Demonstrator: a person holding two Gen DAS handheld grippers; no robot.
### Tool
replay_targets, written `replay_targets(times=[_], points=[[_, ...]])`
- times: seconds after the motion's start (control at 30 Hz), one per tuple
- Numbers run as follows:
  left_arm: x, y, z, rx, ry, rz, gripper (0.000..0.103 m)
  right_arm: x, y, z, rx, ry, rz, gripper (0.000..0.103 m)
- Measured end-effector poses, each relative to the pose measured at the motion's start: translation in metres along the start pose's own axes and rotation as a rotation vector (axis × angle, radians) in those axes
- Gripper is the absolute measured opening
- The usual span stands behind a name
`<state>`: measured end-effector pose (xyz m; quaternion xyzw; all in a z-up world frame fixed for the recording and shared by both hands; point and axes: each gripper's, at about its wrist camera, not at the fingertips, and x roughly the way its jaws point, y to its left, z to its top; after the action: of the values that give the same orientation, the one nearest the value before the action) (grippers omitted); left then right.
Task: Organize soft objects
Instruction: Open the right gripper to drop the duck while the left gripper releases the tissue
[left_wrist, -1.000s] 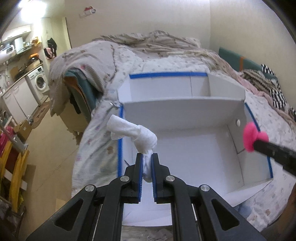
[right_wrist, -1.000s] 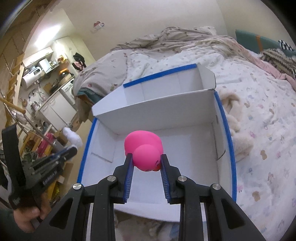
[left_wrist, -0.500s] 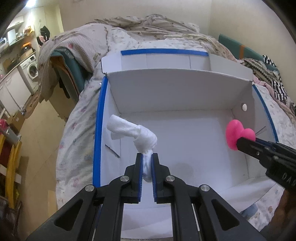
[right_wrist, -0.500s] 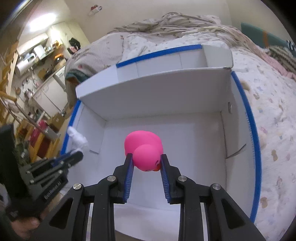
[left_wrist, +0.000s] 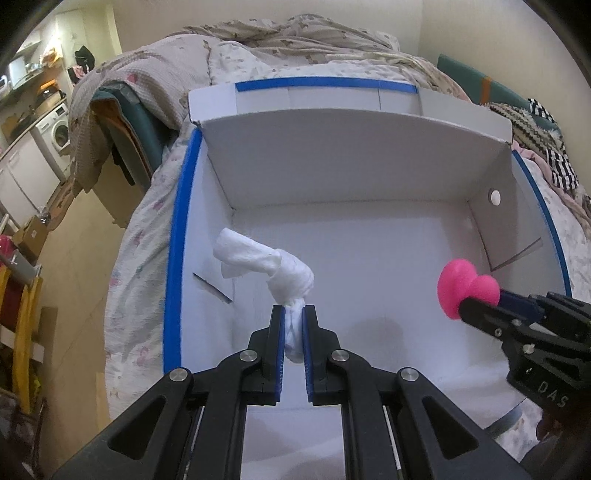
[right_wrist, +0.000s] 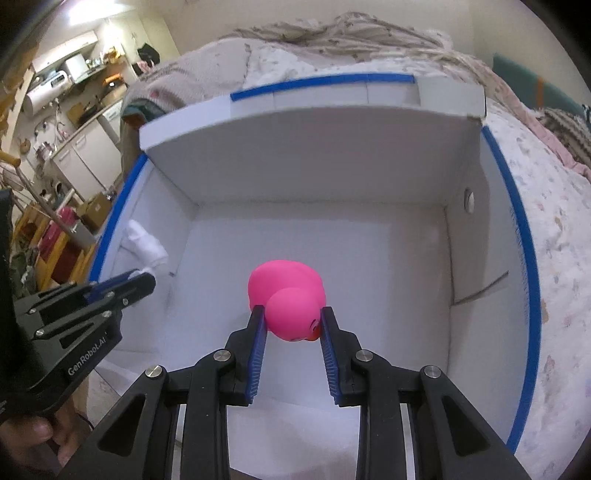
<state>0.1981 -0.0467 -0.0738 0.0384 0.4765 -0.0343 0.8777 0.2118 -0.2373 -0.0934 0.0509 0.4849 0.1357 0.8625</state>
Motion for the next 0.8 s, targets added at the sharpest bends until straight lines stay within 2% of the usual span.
replay_targets(times=[0.23, 0.5, 0.57, 0.6, 0.63, 0.7, 0.77, 0.8], points=[[0.008, -0.006, -0.004, 0.02, 0.025, -0.004, 0.008, 0.011, -0.012, -0.008, 0.062, 0.074, -0.016, 0.03], [0.01, -0.006, -0.005, 0.02, 0.039, -0.011, 0.009, 0.011, -0.019, -0.009, 0.1, 0.078, -0.014, 0.031], [0.011, -0.007, -0.005, 0.025, 0.044, -0.012, 0.01, 0.01, -0.02, -0.008, 0.107, 0.076, -0.005, 0.042], [0.011, -0.007, -0.005, 0.026, 0.047, -0.012, 0.012, 0.01, -0.02, -0.007, 0.108, 0.073, -0.002, 0.067], [0.011, -0.006, -0.005, 0.026, 0.051, -0.013, 0.015, 0.008, -0.022, -0.008, 0.111, 0.063, 0.0, 0.088], [0.012, -0.006, -0.004, 0.018, 0.056, -0.016, 0.023, 0.005, -0.023, -0.007, 0.123, 0.047, 0.023, 0.103], [0.011, -0.004, -0.004, 0.005, 0.056, -0.025, 0.044, 0.006, -0.021, -0.006, 0.112, 0.066, 0.029, 0.103], [0.009, -0.004, -0.004, 0.001, 0.049, -0.023, 0.065, 0.005, -0.021, -0.005, 0.107, 0.06, 0.019, 0.103]])
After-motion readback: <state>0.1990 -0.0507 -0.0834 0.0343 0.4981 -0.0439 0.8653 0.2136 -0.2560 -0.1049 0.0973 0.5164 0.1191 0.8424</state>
